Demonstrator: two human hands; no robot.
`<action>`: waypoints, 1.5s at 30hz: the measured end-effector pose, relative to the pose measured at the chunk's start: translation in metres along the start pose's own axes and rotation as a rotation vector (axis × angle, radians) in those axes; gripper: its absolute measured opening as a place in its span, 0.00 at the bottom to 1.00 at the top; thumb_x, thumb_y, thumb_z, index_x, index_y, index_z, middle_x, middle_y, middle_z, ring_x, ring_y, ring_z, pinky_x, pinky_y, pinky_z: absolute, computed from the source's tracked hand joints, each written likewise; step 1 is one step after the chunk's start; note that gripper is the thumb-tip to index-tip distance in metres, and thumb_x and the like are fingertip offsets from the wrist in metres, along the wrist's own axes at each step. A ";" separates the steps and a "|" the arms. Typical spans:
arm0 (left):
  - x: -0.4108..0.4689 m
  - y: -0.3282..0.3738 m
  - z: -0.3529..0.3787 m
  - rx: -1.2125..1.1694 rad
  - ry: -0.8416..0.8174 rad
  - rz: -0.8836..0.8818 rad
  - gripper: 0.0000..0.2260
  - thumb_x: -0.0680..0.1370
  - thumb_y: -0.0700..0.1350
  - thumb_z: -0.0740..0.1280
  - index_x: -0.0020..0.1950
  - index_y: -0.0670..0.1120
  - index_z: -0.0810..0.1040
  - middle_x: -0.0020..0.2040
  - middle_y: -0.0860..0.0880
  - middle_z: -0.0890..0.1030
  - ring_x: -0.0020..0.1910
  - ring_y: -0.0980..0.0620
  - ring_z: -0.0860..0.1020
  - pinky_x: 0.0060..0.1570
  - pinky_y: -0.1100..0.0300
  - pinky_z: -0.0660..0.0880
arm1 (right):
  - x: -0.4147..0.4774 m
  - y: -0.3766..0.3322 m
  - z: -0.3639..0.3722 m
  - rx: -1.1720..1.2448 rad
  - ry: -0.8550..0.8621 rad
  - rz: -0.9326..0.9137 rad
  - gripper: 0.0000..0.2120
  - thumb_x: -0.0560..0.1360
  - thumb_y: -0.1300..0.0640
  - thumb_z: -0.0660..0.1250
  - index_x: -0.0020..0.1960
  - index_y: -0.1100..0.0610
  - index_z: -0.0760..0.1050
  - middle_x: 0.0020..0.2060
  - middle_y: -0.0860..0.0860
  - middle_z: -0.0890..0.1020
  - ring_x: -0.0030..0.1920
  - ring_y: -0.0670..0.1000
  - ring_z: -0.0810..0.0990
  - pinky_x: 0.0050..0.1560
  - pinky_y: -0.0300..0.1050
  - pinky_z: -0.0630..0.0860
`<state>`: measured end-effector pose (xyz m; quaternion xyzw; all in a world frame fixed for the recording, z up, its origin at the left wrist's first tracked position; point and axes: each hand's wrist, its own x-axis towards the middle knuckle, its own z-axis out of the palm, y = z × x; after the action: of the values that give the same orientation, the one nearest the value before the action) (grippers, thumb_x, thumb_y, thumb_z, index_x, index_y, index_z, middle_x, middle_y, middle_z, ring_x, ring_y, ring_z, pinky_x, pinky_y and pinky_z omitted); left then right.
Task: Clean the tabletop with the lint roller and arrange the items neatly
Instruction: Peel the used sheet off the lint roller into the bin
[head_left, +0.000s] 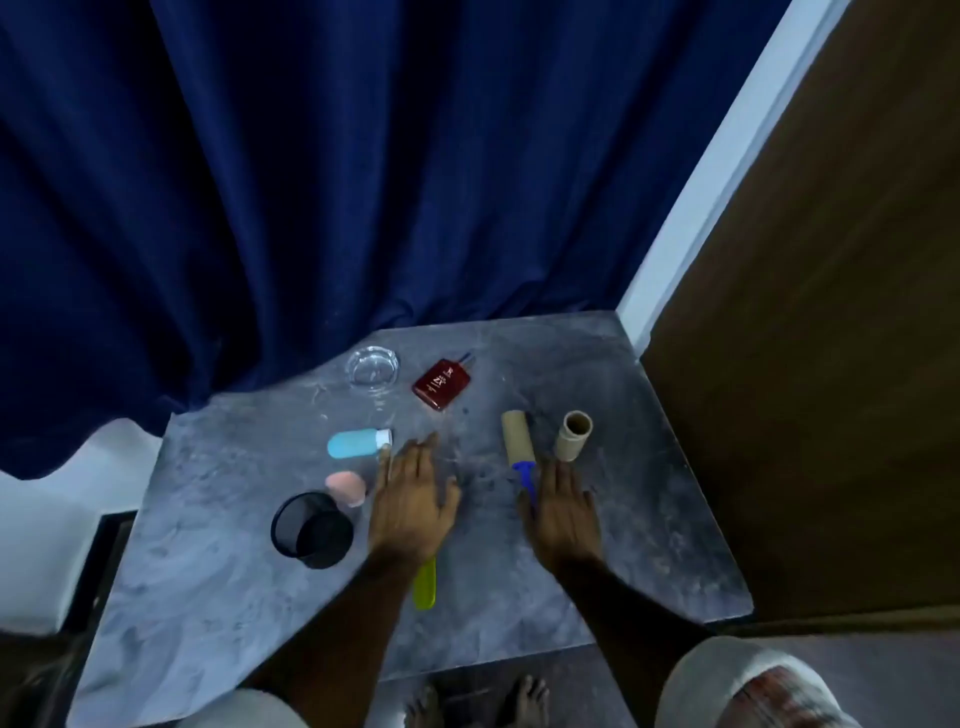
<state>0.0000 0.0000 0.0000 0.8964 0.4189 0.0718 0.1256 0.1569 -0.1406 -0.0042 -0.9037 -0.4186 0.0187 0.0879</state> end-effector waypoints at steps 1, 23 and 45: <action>-0.002 0.002 0.003 0.012 -0.050 0.004 0.32 0.82 0.56 0.59 0.84 0.45 0.61 0.78 0.42 0.73 0.80 0.44 0.69 0.84 0.47 0.49 | 0.004 0.001 0.002 0.016 -0.058 0.047 0.25 0.80 0.43 0.60 0.70 0.58 0.72 0.64 0.57 0.78 0.64 0.59 0.77 0.57 0.52 0.74; 0.047 0.047 0.014 -1.312 -0.238 -0.601 0.21 0.83 0.41 0.71 0.74 0.49 0.69 0.60 0.47 0.81 0.50 0.46 0.82 0.44 0.52 0.81 | 0.025 0.027 0.020 0.453 -0.123 0.043 0.07 0.73 0.56 0.71 0.48 0.57 0.79 0.46 0.53 0.80 0.49 0.57 0.79 0.45 0.51 0.76; -0.052 0.049 -0.158 -1.782 0.232 -0.412 0.33 0.63 0.53 0.86 0.64 0.45 0.81 0.49 0.50 0.85 0.48 0.55 0.85 0.45 0.57 0.85 | 0.023 -0.015 -0.168 2.033 -0.424 0.166 0.09 0.72 0.65 0.71 0.51 0.59 0.84 0.47 0.56 0.87 0.47 0.52 0.87 0.47 0.39 0.83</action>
<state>-0.0340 -0.0438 0.1637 0.3633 0.3701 0.4334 0.7370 0.1787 -0.1372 0.1652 -0.4077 -0.1490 0.5268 0.7308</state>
